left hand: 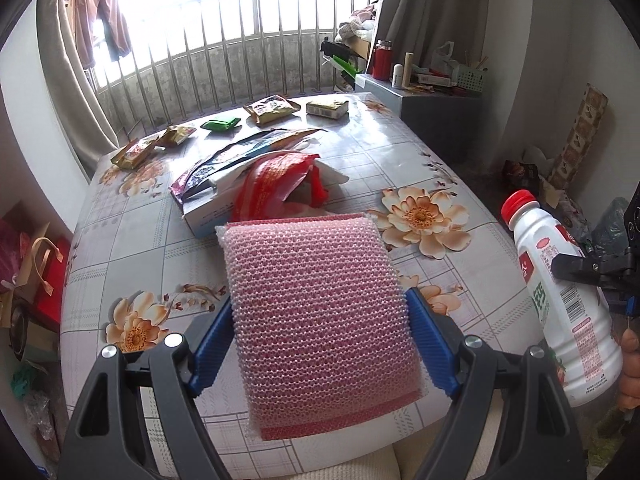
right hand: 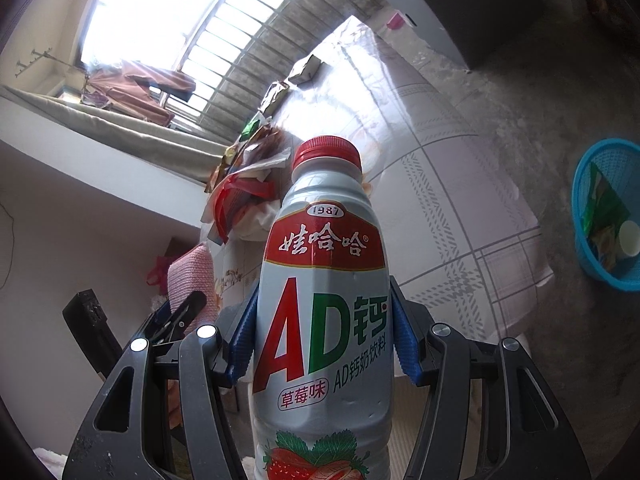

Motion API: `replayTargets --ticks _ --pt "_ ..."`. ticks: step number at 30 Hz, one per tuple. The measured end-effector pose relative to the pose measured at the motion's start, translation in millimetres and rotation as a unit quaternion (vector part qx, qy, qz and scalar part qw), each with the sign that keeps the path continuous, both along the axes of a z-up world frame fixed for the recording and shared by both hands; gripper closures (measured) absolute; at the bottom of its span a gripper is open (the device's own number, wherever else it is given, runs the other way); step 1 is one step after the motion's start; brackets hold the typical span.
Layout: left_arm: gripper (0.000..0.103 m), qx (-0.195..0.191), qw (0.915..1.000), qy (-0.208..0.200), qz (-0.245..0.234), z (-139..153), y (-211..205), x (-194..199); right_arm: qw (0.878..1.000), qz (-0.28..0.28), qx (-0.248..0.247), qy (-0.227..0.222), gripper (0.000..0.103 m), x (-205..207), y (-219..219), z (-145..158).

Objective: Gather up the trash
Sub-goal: 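Carry the sponge and bottle over the blue wastebasket and open both tools to drop them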

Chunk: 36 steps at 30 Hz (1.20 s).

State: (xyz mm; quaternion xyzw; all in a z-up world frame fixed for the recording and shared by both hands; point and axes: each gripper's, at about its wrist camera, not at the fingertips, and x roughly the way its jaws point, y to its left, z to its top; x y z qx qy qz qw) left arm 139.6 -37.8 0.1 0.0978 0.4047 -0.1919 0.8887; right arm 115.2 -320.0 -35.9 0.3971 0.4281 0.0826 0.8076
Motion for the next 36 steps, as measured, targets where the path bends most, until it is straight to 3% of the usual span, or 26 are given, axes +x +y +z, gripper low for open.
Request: replayTargets --ticks 14,22,25,30,36 --pt "0.023 0.000 0.9983 -0.011 -0.057 19 -57 -23 0.998 -0.045 0.037 -0.039 0.049 -40 -39 -4" --pt "0.023 -0.017 0.9909 0.010 -0.133 27 -123 -41 0.991 -0.120 0.055 -0.035 0.049 -98 -90 -23" --pt "0.023 -0.023 0.9833 0.040 -0.176 22 -159 -47 0.983 -0.173 0.059 -0.019 0.049 -137 -117 -38" --pt "0.023 -0.014 0.9605 0.119 -0.251 -8 -236 -54 0.963 -0.256 0.084 0.027 0.049 -190 -151 -77" --pt "0.023 0.008 0.9273 0.226 -0.298 -62 -333 -53 0.941 -0.303 0.135 0.069 0.048 -196 -175 -123"
